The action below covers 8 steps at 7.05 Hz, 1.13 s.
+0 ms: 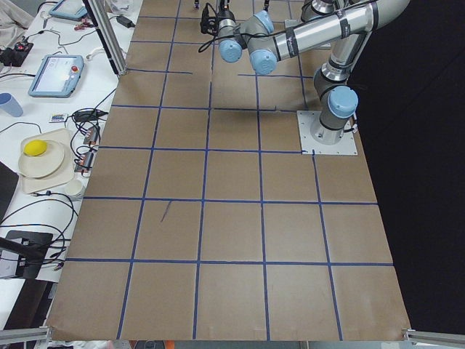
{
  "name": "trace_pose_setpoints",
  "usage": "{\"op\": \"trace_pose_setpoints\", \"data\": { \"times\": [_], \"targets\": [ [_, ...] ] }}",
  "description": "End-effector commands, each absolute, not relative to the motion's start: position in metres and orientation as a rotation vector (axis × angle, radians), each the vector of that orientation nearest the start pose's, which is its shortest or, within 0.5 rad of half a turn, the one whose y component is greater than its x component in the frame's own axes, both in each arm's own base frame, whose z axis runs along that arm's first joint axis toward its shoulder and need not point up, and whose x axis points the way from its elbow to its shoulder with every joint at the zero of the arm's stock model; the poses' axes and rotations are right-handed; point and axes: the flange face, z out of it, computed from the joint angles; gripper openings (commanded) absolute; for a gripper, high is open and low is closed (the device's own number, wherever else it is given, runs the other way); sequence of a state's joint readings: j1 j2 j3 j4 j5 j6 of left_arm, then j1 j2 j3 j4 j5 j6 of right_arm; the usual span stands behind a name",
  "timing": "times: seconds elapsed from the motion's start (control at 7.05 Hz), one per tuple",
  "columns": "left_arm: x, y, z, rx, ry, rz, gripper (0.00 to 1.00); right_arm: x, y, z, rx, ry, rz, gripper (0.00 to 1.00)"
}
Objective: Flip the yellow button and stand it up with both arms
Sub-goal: 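Lift the button with the left gripper toward the center while the right gripper approaches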
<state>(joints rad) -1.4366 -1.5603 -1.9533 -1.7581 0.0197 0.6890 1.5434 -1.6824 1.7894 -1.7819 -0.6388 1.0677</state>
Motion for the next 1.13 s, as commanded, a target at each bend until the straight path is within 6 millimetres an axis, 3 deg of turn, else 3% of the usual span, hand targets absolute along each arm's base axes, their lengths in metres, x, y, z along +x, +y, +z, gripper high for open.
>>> {"op": "trace_pose_setpoints", "data": {
  "times": [0.0, 0.43, 0.71, 0.99],
  "targets": [
    [-0.172, -0.472, 0.39, -0.006, -1.591, 0.198, 0.04, 0.205, -0.46, 0.5, 1.054, 1.899, 0.439, 0.99],
    [-0.172, -0.471, 0.389, -0.017, -1.602, 0.198, 0.04, 0.208, -0.489, 0.477, 1.096, 1.867, 0.428, 0.99],
    [-0.172, -0.47, 0.392, -0.02, -1.601, 0.202, 0.04, 0.217, -0.484, 0.48, 1.117, 1.861, 0.442, 0.97],
    [-0.172, -0.47, 0.392, -0.021, -1.602, 0.201, 0.04, 0.217, -0.483, 0.48, 1.121, 1.863, 0.441, 0.87]
  ]
}}
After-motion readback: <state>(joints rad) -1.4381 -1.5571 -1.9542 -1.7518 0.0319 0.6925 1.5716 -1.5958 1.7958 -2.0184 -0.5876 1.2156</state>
